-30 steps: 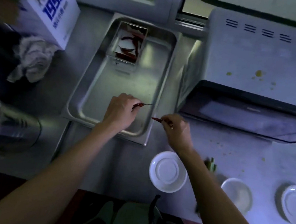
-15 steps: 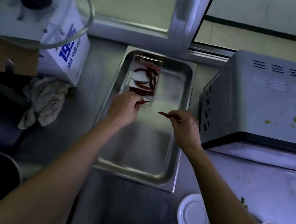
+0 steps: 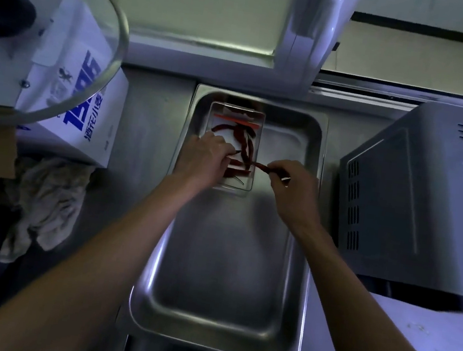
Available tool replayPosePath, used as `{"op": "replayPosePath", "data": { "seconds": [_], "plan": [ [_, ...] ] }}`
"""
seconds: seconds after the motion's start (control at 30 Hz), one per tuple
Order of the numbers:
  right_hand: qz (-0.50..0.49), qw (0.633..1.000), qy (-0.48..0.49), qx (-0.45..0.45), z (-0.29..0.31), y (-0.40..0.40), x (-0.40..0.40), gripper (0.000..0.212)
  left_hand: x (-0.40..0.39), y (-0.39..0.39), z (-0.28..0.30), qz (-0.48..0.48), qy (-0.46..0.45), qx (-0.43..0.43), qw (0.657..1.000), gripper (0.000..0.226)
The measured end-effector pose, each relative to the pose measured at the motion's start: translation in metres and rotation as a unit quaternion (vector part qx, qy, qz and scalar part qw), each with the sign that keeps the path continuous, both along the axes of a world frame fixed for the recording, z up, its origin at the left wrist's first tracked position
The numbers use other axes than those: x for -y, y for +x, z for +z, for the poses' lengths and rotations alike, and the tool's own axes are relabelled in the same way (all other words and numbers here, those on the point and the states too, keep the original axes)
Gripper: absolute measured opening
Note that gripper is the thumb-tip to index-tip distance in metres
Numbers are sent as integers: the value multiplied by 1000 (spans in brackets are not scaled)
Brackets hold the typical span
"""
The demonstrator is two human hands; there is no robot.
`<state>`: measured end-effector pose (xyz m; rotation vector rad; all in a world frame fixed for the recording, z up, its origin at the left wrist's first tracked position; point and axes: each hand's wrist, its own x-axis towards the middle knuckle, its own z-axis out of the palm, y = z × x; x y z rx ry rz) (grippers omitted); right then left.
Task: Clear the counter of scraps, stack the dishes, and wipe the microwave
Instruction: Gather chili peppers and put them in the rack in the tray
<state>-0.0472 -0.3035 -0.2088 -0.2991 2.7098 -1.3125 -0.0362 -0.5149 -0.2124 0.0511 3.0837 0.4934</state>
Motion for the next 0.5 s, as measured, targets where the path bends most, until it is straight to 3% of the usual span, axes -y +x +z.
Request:
{"op": "replayPosePath", "data": {
  "seconds": [0.27,0.5],
  "plan": [
    [20,1000,-4,-7,-11,-21,27,19,20,6,-18,22,10,-65,998,22],
    [54,998,14,-38,-8,-42,66,22,38,18,-23,36,22,-55,998,24]
  ]
}}
